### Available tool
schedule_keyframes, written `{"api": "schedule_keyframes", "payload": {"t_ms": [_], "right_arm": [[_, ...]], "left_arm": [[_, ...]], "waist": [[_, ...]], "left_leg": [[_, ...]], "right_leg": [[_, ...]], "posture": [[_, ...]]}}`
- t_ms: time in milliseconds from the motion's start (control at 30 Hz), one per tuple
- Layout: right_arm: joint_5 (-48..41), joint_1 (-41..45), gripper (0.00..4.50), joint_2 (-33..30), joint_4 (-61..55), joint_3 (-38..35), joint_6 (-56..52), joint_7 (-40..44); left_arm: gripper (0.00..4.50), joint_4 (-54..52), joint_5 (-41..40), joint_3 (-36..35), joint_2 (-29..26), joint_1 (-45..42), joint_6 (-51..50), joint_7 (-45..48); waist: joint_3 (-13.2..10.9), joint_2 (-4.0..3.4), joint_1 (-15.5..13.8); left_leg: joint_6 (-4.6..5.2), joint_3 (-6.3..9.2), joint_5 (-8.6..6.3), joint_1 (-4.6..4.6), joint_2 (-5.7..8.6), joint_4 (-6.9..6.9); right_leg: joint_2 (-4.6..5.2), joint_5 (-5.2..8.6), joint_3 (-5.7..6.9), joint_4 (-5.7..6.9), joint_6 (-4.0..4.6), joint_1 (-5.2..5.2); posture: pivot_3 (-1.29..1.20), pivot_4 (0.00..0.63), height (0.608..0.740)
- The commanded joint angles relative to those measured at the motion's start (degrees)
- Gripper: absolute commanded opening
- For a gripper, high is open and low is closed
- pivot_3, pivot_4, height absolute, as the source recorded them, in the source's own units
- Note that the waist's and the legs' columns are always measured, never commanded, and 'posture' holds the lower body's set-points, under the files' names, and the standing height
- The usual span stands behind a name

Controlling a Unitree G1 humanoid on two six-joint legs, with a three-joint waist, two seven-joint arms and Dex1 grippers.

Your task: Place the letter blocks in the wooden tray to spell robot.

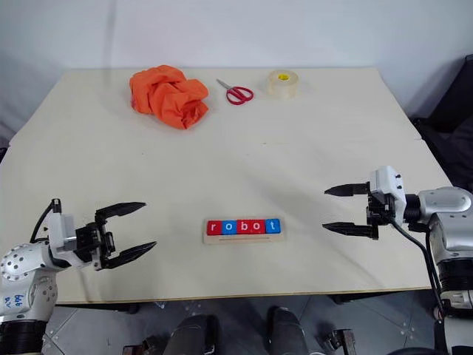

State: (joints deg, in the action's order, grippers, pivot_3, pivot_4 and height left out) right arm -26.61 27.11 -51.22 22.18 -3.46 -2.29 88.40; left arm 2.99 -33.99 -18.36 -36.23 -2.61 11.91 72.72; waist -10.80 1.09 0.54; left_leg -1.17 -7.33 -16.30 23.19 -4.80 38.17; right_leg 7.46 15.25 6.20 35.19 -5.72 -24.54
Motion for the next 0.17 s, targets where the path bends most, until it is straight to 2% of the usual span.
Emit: {"api": "schedule_keyframes", "payload": {"t_ms": [33,167], "right_arm": [[-1.77,1.66,4.47,-1.09,0.39,0.07,0.96,4.1],[-2.21,4.36,4.47,0.84,1.4,-1.13,0.2,3.59]], "left_arm": [[4.5,-0.19,-1.26,-1.73,0.12,-0.97,0.83,-0.56],[4.5,0.36,-1.63,-2.11,1.27,-2.34,2.05,-0.68]], "waist": [[0.0,0.0,-0.08],[0.0,0.0,-0.25]], "left_leg": [[0.0,-0.01,0.0,0.0,0.0,0.01],[-0.01,-0.02,0.0,-0.01,0.0,0.02]], "right_leg": [[0.0,0.0,-0.01,0.0,0.0,0.0],[0.0,-0.01,-0.02,0.04,0.0,-0.01]], "posture": [[0.0,0.15,0.74],[0.0,0.15,0.74]]}}
